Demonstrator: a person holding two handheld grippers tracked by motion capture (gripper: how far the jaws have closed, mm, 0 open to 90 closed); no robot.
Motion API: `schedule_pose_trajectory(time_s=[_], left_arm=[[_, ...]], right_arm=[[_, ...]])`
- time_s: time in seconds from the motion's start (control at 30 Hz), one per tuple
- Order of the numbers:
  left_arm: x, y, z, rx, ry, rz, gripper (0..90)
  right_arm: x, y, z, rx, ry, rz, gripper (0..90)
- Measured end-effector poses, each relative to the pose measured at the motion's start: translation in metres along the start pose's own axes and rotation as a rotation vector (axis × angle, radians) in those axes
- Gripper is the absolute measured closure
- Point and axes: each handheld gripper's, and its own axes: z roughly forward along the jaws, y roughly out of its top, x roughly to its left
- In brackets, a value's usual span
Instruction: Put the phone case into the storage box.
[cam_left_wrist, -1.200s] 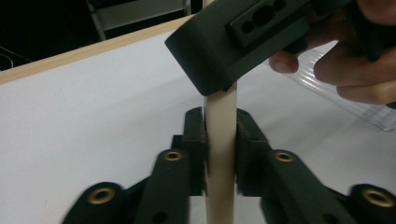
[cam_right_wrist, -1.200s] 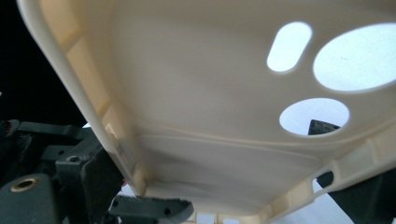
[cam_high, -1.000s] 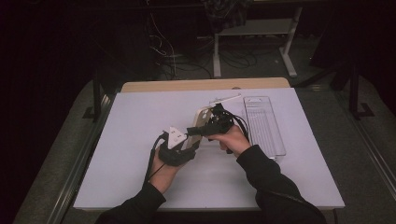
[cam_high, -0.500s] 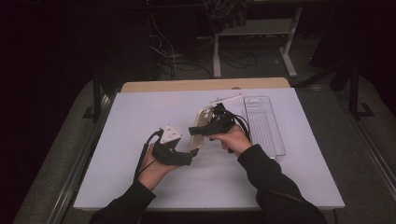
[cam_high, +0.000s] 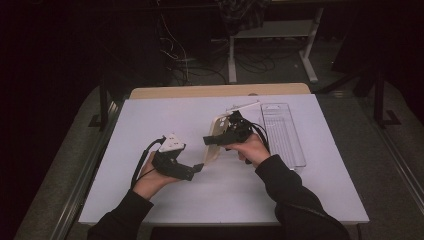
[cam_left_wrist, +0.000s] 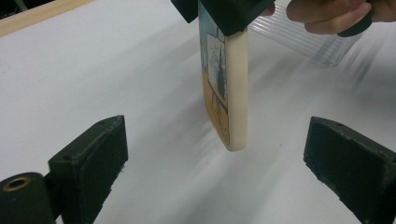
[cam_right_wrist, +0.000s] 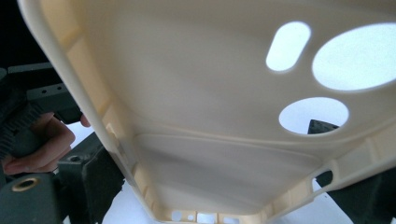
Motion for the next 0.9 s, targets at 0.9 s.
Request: schedule_pose_trajectory(time_s=[0.9], left_arm=[[0.032, -0.042, -0.032, -0.009, -0.027, 0.017, 0.0]], right_arm=[[-0.002, 0.0, -0.003, 0.005, -0.009, -0.007, 8.2]])
